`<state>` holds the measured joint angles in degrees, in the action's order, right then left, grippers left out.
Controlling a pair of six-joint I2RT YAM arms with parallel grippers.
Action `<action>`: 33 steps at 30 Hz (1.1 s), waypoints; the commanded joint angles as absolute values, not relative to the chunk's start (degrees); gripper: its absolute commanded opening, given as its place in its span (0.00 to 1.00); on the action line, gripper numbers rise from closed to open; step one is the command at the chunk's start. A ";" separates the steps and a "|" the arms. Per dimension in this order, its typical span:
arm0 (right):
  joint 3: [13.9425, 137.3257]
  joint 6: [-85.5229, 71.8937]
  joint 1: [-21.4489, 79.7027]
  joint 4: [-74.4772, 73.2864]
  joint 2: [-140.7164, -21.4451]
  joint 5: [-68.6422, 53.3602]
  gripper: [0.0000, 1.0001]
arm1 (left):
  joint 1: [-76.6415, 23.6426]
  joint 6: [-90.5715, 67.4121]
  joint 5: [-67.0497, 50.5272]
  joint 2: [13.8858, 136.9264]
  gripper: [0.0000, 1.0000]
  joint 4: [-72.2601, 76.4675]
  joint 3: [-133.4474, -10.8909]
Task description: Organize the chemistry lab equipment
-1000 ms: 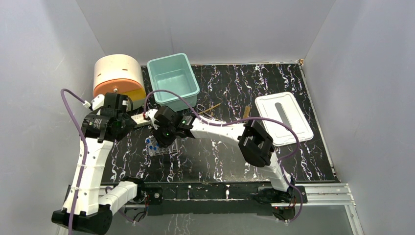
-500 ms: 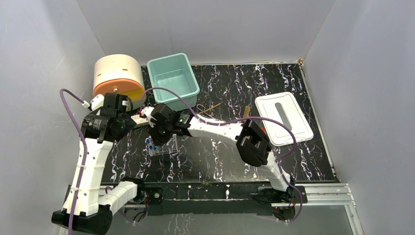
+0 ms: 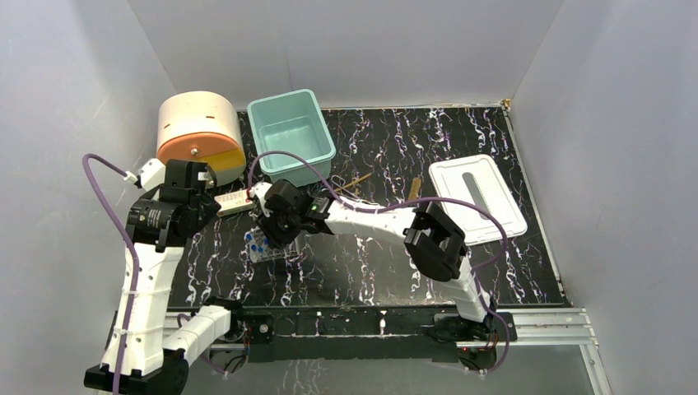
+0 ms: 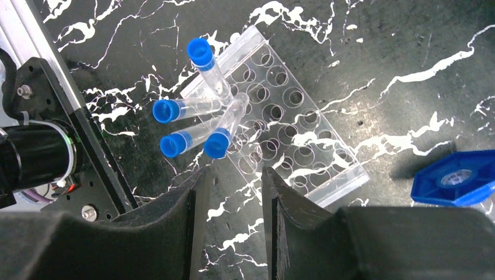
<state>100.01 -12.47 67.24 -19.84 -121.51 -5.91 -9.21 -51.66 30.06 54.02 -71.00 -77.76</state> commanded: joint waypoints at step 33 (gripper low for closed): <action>100.47 -12.30 66.88 -14.15 -117.51 -7.85 0.40 | -9.14 -50.78 30.67 53.88 0.42 -70.20 -76.24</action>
